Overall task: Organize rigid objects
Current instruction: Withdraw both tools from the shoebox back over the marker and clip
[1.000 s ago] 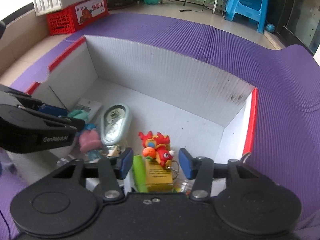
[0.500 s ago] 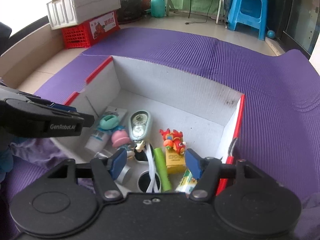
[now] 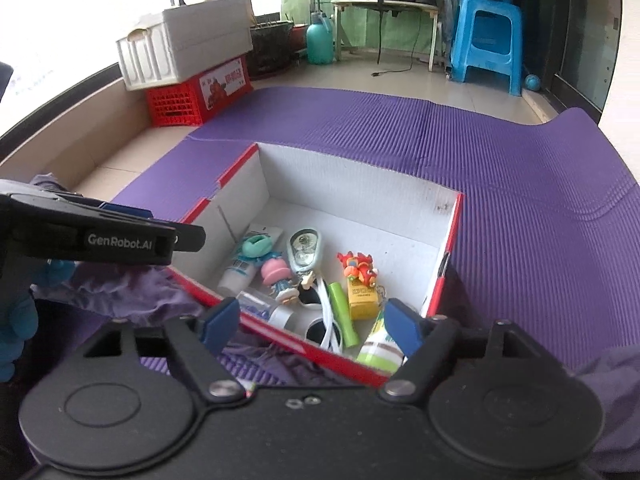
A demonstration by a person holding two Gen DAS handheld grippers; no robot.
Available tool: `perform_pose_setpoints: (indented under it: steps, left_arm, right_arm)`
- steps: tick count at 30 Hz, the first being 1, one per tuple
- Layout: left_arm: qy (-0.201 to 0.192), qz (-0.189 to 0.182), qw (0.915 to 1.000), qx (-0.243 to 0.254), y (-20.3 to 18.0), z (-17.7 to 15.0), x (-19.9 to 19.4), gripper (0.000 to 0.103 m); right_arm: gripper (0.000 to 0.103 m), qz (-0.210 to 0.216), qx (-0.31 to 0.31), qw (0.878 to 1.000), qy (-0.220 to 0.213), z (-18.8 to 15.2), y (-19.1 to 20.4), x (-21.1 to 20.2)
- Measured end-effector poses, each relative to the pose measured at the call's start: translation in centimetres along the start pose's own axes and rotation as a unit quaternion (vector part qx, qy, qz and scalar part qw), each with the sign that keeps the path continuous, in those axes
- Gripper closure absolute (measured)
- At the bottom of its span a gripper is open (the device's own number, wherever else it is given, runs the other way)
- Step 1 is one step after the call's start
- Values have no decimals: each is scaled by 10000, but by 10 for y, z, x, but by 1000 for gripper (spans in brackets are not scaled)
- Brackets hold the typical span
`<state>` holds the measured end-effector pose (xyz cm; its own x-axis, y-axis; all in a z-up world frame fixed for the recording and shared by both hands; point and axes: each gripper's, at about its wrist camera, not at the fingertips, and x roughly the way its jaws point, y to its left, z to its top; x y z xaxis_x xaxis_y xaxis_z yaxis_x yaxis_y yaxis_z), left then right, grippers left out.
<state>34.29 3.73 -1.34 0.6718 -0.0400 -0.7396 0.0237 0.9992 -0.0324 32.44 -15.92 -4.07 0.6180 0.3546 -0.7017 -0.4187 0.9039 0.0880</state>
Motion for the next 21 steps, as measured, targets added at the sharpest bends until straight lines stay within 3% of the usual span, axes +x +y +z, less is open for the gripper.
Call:
perform_pose_setpoints:
  steps: [2,8,13,21]
  left_arm:
    - [-52,-13,10000,-81,1,-7,-11,32]
    - [-211,-64,9997,-51,-4,-26,-39,31]
    - [-398,-62,9992,27,-7,-38,-63,23]
    - [-503,-148,9986,56,-13,-58,-89,18]
  right_arm:
    - [19,19,24,10000,-44,-4,1,-11]
    - [11,88,77,9998,-132,-12,6,-38]
    - [2,100,40,9995,-309,-22,15,-60]
    - [0,117,38,9988,-475,-40,22,-86]
